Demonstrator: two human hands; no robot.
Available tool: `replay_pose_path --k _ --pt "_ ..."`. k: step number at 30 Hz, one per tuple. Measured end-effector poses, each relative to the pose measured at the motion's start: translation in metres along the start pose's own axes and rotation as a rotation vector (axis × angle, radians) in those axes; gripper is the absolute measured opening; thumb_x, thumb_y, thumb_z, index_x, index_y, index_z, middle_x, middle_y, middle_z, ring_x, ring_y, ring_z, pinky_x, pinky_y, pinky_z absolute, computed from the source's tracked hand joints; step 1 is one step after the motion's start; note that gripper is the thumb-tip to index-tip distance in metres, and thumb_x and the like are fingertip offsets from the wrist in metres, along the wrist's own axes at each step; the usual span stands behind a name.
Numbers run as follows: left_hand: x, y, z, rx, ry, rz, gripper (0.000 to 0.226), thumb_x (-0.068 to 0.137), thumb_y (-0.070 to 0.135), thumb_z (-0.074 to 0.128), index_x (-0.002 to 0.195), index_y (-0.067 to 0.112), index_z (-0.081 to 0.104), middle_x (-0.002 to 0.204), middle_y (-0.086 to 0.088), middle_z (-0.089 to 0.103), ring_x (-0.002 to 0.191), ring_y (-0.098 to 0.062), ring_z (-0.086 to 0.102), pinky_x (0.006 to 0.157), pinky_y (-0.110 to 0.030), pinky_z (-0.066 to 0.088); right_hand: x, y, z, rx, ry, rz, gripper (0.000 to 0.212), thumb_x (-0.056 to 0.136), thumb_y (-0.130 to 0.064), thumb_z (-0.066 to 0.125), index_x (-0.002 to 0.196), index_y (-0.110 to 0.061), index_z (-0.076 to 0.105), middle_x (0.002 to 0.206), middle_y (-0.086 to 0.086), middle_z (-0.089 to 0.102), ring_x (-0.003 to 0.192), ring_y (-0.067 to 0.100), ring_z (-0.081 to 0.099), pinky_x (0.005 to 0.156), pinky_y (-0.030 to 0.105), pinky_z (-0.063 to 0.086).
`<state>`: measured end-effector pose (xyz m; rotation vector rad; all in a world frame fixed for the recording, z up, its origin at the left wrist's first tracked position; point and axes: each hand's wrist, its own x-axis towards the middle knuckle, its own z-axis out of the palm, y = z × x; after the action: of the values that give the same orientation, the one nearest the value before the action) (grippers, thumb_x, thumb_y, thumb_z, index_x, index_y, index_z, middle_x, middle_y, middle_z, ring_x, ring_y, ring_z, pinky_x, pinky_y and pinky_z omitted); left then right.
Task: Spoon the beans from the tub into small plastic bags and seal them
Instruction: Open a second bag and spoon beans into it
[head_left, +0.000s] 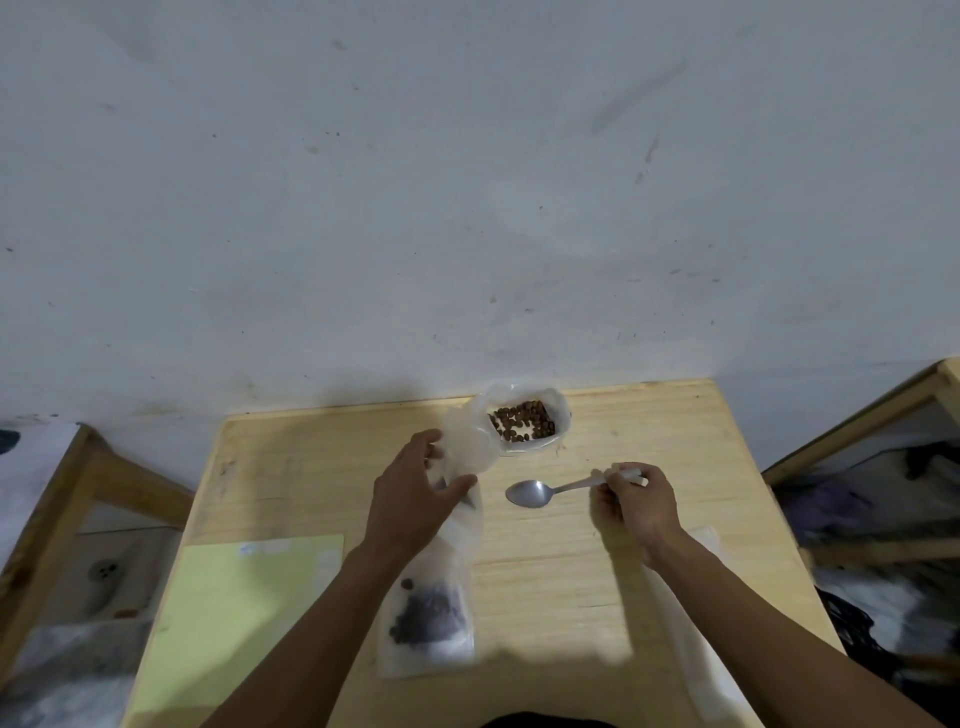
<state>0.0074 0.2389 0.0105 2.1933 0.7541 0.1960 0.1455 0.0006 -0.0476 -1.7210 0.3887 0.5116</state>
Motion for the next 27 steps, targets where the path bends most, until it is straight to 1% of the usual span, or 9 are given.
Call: replay_pose_path --k 6,8,10,12,15,18,22,24,27 --pt "-0.007 0.007 0.002 -0.011 -0.035 0.030 0.066 0.075 0.040 0.080 0.131 0.025 0.050 0.113 0.009 0.063 0.100 -0.011 0.060 0.083 -0.029 0.048 0.014 0.002 -0.005 -0.152 -0.032 0.036 0.074 0.087 -0.032 0.071 0.147 -0.026 0.027 0.097 0.017 0.070 0.078 0.031 0.071 0.077 0.046 0.060" --pt "-0.008 0.008 0.003 -0.010 -0.045 0.032 0.065 0.075 0.040 0.080 0.131 0.026 0.050 0.112 0.009 0.063 0.100 -0.011 0.060 0.081 -0.026 0.046 0.013 -0.002 -0.004 -0.196 -0.057 0.043 0.078 0.085 -0.039 0.070 0.147 -0.033 0.024 0.101 0.018 0.069 0.078 0.032 0.069 0.072 0.045 0.060" --pt "-0.009 0.011 0.005 -0.009 -0.050 0.034 0.064 0.075 0.040 0.080 0.130 0.026 0.050 0.111 0.010 0.062 0.100 -0.011 0.060 0.079 -0.026 0.044 0.005 -0.009 -0.001 -0.209 -0.090 0.053 0.072 0.087 -0.039 0.068 0.145 -0.032 0.027 0.097 0.019 0.068 0.070 0.030 0.065 0.062 0.039 0.057" --pt "-0.009 0.015 0.006 0.000 -0.043 0.040 0.064 0.075 0.040 0.080 0.130 0.027 0.050 0.111 0.010 0.062 0.098 -0.010 0.059 0.078 -0.025 0.044 -0.008 -0.021 0.004 -0.183 -0.162 0.015 0.054 0.091 -0.032 0.067 0.137 -0.017 0.042 0.088 0.015 0.067 0.061 0.023 0.060 0.058 0.033 0.053" --pt "-0.008 0.023 0.006 0.033 -0.024 0.039 0.064 0.076 0.041 0.079 0.131 0.027 0.048 0.111 0.010 0.061 0.094 -0.008 0.057 0.076 -0.026 0.044 -0.034 -0.044 0.014 -0.160 -0.420 -0.124 0.030 0.090 -0.023 0.070 0.117 -0.012 0.065 0.086 0.008 0.065 0.068 0.016 0.060 0.066 0.029 0.052" --pt "-0.006 0.029 0.006 0.049 -0.046 0.056 0.067 0.076 0.042 0.079 0.133 0.026 0.048 0.114 0.008 0.061 0.092 -0.007 0.058 0.075 -0.025 0.045 -0.054 -0.060 0.028 -0.222 -0.639 -0.248 0.027 0.084 -0.024 0.077 0.110 -0.021 0.071 0.087 -0.002 0.064 0.080 0.009 0.062 0.078 0.027 0.054" --pt "-0.007 0.034 0.005 -0.056 -0.147 0.137 0.066 0.077 0.044 0.078 0.133 0.027 0.047 0.117 0.012 0.060 0.099 -0.004 0.059 0.080 -0.020 0.049 -0.059 -0.072 0.040 -0.158 -0.505 -0.374 0.011 0.089 -0.021 0.071 0.093 -0.011 0.073 0.076 0.001 0.063 0.074 0.010 0.062 0.070 0.028 0.053" --pt "-0.008 0.034 0.001 -0.079 -0.164 0.182 0.053 0.087 0.039 0.070 0.133 0.027 0.048 0.117 0.012 0.062 0.102 -0.001 0.060 0.086 -0.021 0.052 -0.056 -0.076 0.040 -0.155 -0.413 -0.410 0.018 0.091 -0.021 0.068 0.082 -0.006 0.070 0.071 0.002 0.063 0.070 0.012 0.060 0.069 0.029 0.047" --pt "-0.009 0.031 -0.005 -0.087 -0.105 0.214 0.036 0.090 0.021 0.068 0.124 0.019 0.056 0.098 0.018 0.065 0.090 0.011 0.062 0.082 -0.008 0.049 -0.055 -0.081 0.036 -0.196 -0.406 -0.428 0.023 0.092 -0.023 0.066 0.078 -0.006 0.069 0.072 0.003 0.067 0.071 0.013 0.058 0.071 0.032 0.046"
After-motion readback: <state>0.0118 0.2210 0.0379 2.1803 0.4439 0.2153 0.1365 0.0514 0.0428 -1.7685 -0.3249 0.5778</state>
